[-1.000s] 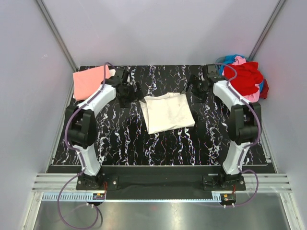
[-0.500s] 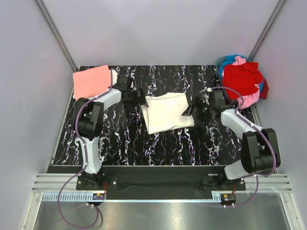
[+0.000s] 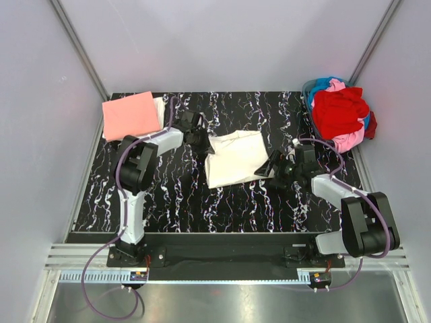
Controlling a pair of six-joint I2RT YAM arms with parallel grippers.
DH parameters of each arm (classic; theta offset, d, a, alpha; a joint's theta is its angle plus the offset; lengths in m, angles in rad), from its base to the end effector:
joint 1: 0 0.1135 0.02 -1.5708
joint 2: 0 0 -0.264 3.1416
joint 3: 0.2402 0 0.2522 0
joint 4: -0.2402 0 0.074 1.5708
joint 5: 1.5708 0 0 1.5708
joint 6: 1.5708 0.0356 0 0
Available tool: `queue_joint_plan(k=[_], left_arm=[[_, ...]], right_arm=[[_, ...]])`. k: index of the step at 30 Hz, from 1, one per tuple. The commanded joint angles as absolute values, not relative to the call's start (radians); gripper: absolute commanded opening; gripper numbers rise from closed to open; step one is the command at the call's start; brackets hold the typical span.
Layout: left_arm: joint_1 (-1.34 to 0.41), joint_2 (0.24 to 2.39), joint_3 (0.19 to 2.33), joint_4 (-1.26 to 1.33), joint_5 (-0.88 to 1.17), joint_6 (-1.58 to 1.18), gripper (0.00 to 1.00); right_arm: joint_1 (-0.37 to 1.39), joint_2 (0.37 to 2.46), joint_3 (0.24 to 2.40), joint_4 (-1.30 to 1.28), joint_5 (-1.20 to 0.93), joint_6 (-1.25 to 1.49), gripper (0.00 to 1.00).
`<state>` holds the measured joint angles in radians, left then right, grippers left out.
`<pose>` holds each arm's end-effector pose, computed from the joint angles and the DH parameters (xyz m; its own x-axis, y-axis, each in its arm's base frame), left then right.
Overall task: Fold and stack the t-shirts
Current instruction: Fold the tshirt, then neatly place the folded tshirt to the corner
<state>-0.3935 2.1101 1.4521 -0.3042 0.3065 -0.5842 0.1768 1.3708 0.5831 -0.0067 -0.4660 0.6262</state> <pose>0.4094 -0.1816 0.1491 -0.9216 -0.1867 -0.3404 0.0199 0.8528 -0.5218 0.2502 0.0610 0.1655 -0.8428 0.3813 -0.3799 0.0332 0.7413 0.6704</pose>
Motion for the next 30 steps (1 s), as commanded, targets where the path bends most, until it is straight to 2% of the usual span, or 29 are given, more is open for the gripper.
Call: queue_joint_plan(k=[1,9,17,21,30], left_arm=[[-0.393,2.120,1.494,-0.340,0.281,-0.566,0.00],[-0.298,2.029,1.732,-0.634,0.229,-0.447,0.00],[-0.131,2.089,2.044,-0.871,0.232,-0.357,0.00],[-0.089,2.160,2.314,-0.997,0.225,-0.339,0.00],[-0.005,2.128,2.454,-0.989,0.235,-0.344,0.05]], right_arm=[[0.181,1.364,0.586,0.101,-0.492,0.635,1.00],[0.183,1.381,0.581,0.115,-0.489,0.641,0.99],[0.183,1.413,0.591,0.121,-0.511,0.637,0.99],[0.183,1.431,0.597,0.126,-0.518,0.638,0.98],[0.183,1.448,0.600,0.132,-0.531,0.637,0.99]])
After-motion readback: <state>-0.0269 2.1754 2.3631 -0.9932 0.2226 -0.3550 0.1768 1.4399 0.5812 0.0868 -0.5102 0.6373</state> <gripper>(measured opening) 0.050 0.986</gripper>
